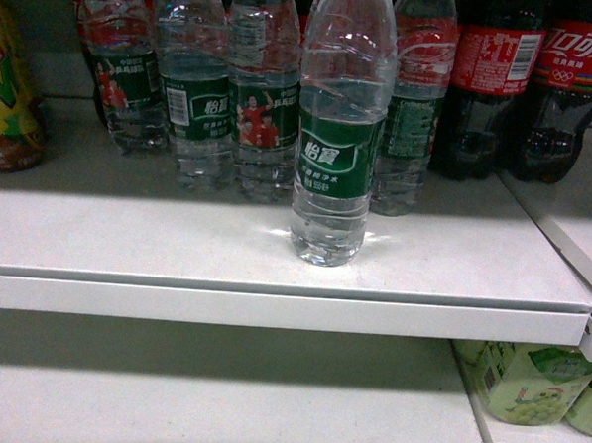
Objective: Move water from second to third shelf
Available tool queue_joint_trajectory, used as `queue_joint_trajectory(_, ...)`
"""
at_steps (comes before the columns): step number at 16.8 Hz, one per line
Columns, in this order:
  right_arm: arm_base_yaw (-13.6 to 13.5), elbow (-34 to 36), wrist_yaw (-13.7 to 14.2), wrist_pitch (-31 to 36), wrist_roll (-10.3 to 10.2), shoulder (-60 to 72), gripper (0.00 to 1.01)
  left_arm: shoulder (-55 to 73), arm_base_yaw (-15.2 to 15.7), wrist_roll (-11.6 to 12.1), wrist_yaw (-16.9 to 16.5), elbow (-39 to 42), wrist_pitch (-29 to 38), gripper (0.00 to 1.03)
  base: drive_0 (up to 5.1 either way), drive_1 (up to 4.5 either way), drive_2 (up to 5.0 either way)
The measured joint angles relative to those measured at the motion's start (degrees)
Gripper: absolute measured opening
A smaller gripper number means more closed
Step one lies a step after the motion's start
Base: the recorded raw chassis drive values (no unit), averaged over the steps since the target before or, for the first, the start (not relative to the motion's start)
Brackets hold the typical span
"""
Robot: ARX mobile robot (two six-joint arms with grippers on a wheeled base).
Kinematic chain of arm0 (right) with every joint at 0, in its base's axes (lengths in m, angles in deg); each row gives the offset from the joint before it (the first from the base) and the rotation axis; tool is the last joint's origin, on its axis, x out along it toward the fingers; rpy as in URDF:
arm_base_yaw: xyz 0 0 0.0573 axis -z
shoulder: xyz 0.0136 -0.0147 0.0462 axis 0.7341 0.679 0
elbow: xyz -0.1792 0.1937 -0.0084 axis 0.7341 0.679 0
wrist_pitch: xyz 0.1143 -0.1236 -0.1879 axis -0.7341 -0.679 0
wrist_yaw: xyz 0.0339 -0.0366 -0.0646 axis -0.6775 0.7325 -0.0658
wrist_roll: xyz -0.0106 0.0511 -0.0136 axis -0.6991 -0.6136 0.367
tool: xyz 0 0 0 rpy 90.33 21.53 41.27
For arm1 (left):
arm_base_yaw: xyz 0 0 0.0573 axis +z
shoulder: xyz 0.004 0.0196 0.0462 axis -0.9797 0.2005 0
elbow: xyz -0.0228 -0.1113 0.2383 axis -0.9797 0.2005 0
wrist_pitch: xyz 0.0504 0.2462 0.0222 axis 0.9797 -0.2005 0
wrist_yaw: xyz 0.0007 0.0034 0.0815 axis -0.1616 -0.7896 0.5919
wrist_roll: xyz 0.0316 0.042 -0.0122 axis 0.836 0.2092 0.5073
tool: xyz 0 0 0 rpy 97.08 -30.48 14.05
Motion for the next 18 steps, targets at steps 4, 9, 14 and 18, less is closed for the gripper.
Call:
queue_joint_trajectory(4, 0.0, 0.0, 0.0, 0.0, -0.02, 0.0, 0.98, 0.0, 0.0, 0.0, 0.0, 0.0, 0.0, 0.98, 0.0, 0.0, 0.0)
queue_joint_trajectory(9, 0.0, 0.0, 0.0, 0.02, 0.0, 0.0, 0.98, 0.0, 0.0, 0.0, 0.0, 0.0, 0.0, 0.98, 0.0, 0.0, 0.0)
queue_joint_trajectory(14, 0.0, 0.0, 0.0, 0.0, 0.0, 0.0, 0.98, 0.0, 0.0, 0.0, 0.0, 0.0, 0.0, 0.98, 0.0, 0.0, 0.0)
queue_joint_trajectory(18, 0.0, 0.0, 0.0, 0.0, 0.0, 0.0, 0.98, 0.0, 0.0, 0.0, 0.0, 0.0, 0.0, 0.98, 0.0, 0.0, 0.0)
